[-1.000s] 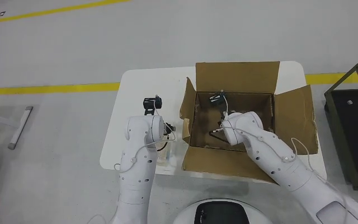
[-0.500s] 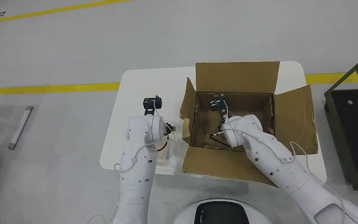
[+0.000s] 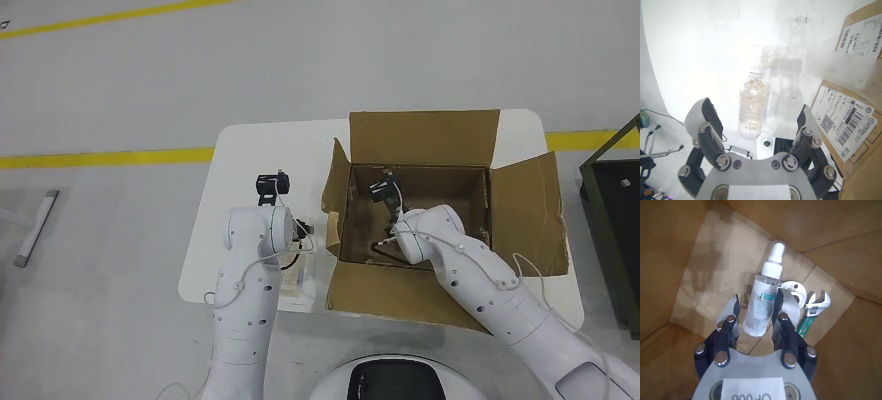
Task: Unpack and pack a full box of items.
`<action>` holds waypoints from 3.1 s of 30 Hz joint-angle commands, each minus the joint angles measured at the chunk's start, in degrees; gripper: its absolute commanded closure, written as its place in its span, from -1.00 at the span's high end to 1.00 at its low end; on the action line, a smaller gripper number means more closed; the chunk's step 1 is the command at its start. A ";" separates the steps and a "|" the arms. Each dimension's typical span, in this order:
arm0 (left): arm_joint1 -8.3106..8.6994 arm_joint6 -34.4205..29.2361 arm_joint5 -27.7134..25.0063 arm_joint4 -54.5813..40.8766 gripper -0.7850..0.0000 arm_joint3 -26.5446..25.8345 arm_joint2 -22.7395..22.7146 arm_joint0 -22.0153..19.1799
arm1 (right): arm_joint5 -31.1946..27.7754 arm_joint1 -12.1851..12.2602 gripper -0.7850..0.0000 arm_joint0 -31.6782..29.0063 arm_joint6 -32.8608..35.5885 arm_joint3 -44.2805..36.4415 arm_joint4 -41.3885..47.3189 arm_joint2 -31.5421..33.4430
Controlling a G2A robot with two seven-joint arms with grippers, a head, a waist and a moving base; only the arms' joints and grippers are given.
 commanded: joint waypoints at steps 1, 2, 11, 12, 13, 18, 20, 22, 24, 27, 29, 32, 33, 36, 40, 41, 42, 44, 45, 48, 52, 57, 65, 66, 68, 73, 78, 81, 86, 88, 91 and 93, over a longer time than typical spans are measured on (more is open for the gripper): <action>0.00 0.00 0.00 0.00 1.00 0.00 0.00 0.00 | -0.49 0.04 -0.02 -0.25 0.49 -1.41 -0.36 0.32; 0.00 0.00 0.00 0.00 1.00 0.00 0.00 0.00 | -0.73 0.08 -0.02 -0.48 0.80 -2.30 -0.70 0.52; 0.00 0.00 0.00 0.00 1.00 0.00 0.00 0.00 | -0.05 -0.14 -0.03 -0.91 -0.66 -1.91 -2.25 2.27; 0.00 0.00 0.00 0.00 1.00 0.00 0.00 0.00 | -0.18 -0.31 -0.02 -0.68 -1.09 -1.36 -1.92 2.08; 0.00 0.00 0.00 0.00 1.00 0.00 0.00 0.00 | -0.14 -0.50 -0.01 -0.37 -1.42 -0.80 -1.72 1.81; 0.00 0.00 0.00 0.00 1.00 0.00 0.00 0.00 | 1.82 -1.55 0.00 1.26 -1.71 2.08 -2.35 0.07; 0.00 0.00 0.00 0.00 1.00 0.00 0.00 0.00 | 2.80 -1.83 0.04 1.59 -1.90 3.21 -2.63 -0.01; 0.00 0.00 0.00 0.00 1.00 0.00 0.00 0.00 | 3.26 -2.05 0.11 1.81 -1.78 3.87 -2.67 0.03; 0.00 0.00 0.00 0.00 1.00 0.00 0.00 0.00 | 3.60 -2.19 0.08 1.79 -1.76 4.03 -2.84 0.22; 0.00 0.00 0.00 0.00 1.00 0.00 0.00 0.00 | 3.50 -2.36 0.08 1.60 -1.86 4.44 -3.02 0.49; 0.00 0.00 0.00 0.00 1.00 0.00 0.00 0.00 | 3.46 -2.49 0.03 1.46 -1.91 4.83 -3.12 0.58; 0.00 0.00 0.00 0.00 1.00 0.00 0.00 0.00 | 3.39 -2.68 0.00 1.39 -2.02 5.07 -3.19 0.83; 0.00 0.00 0.00 0.00 1.00 0.00 0.00 0.00 | 3.37 -2.73 0.00 1.34 -1.91 4.84 -3.33 0.89; 0.00 0.00 0.00 0.00 1.00 0.00 0.00 0.00 | 3.10 -2.80 0.07 1.08 -1.55 4.43 -3.77 1.30; 0.00 0.00 0.00 0.00 1.00 0.00 0.00 0.00 | 2.54 -2.95 0.04 0.95 -1.80 4.94 -3.74 1.88; 0.00 0.00 0.00 0.00 1.00 0.00 0.00 0.00 | 2.49 -3.03 0.05 0.96 -1.80 5.12 -3.66 1.93; 0.00 0.00 0.00 0.00 1.00 0.00 0.00 0.00 | 2.43 -3.11 0.04 0.98 -1.81 5.31 -3.68 1.91; 0.00 0.00 0.00 0.00 1.00 0.00 0.00 0.00 | 2.21 -3.28 0.05 1.16 -1.83 5.97 -3.68 1.89; 0.00 0.00 0.00 0.00 1.00 0.00 0.00 0.00 | 2.02 -3.37 0.06 1.27 -1.72 6.40 -3.62 1.84; 0.00 0.00 0.00 0.00 1.00 0.00 0.00 0.00 | 1.71 -3.67 0.07 1.57 -1.89 7.11 -3.54 1.68; 0.00 0.00 0.00 0.00 1.00 0.00 0.00 0.00 | 1.33 -4.01 0.06 1.64 -1.78 7.68 -3.67 1.40; 0.00 0.00 0.00 0.00 1.00 0.00 0.00 0.00 | 0.51 -4.32 0.04 1.75 -1.70 8.58 -3.92 1.40; 0.00 0.00 0.00 0.00 1.00 0.00 0.00 0.00 | -0.01 -4.83 -0.07 1.82 -1.92 10.08 -4.13 1.56; 0.00 0.00 0.00 0.00 1.00 0.00 0.00 0.00 | -0.12 -4.89 -0.07 1.83 -1.94 10.29 -4.19 1.58; 0.00 0.00 0.00 0.00 1.00 0.00 0.00 0.00 | -0.23 -5.00 -0.14 1.86 -2.01 10.66 -4.18 1.69; 0.00 0.00 0.00 0.00 1.00 0.00 0.00 0.00 | -0.48 -5.30 -0.50 1.95 -2.33 11.44 -4.08 1.97; 0.00 0.00 0.00 0.00 1.00 0.00 0.00 0.00 | -0.21 -5.54 -1.00 1.61 -2.92 10.41 -3.56 2.60; 0.00 0.00 0.00 0.00 1.00 0.00 0.00 0.00 | -0.39 -5.38 -1.00 0.85 -3.57 7.73 -3.32 3.84; 0.00 0.00 0.00 0.00 1.00 0.00 0.00 0.00 | -0.31 -4.43 -1.00 -3.08 -3.89 -3.10 -4.08 7.82; 0.00 0.00 0.00 0.00 1.00 0.00 0.00 0.00 | -0.30 -3.87 -1.00 -5.89 -3.95 -9.27 -4.17 10.35; 0.00 0.00 0.00 0.00 1.00 0.00 0.00 0.00 | -0.32 -3.01 -1.00 -10.92 -6.36 -20.33 -2.59 15.78; 0.00 0.00 0.00 0.00 1.00 0.00 0.00 0.00 | 0.03 -2.55 -1.00 -15.24 -10.62 -27.98 0.47 20.53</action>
